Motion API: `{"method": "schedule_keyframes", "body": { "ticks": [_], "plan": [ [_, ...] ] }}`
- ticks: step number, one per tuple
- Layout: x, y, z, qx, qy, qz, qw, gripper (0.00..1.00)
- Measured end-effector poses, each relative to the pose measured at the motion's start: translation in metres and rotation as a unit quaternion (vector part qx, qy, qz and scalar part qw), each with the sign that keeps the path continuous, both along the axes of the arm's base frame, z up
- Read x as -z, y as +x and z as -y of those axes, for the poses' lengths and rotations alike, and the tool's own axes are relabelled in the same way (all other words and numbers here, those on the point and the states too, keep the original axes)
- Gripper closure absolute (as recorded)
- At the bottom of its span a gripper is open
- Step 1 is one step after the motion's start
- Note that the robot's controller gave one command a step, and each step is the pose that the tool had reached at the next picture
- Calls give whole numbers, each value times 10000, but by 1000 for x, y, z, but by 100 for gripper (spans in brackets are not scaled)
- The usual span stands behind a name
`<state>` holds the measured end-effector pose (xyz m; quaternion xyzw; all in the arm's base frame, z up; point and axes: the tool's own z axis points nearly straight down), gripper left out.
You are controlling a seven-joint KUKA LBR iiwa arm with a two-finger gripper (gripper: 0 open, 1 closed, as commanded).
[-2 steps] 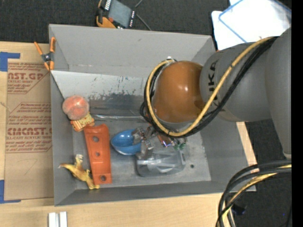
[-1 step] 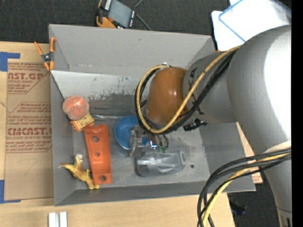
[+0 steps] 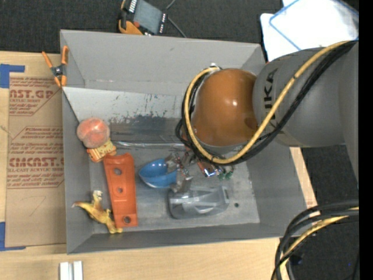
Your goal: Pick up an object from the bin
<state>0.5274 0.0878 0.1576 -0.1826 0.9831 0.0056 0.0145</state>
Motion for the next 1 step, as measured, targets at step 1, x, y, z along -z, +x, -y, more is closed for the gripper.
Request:
{"method": "schedule_keyframes", "body": {
  "ticks": [1],
  "plan": [
    [76,10,34,1613,52,-12,9869,100]
  ]
}}
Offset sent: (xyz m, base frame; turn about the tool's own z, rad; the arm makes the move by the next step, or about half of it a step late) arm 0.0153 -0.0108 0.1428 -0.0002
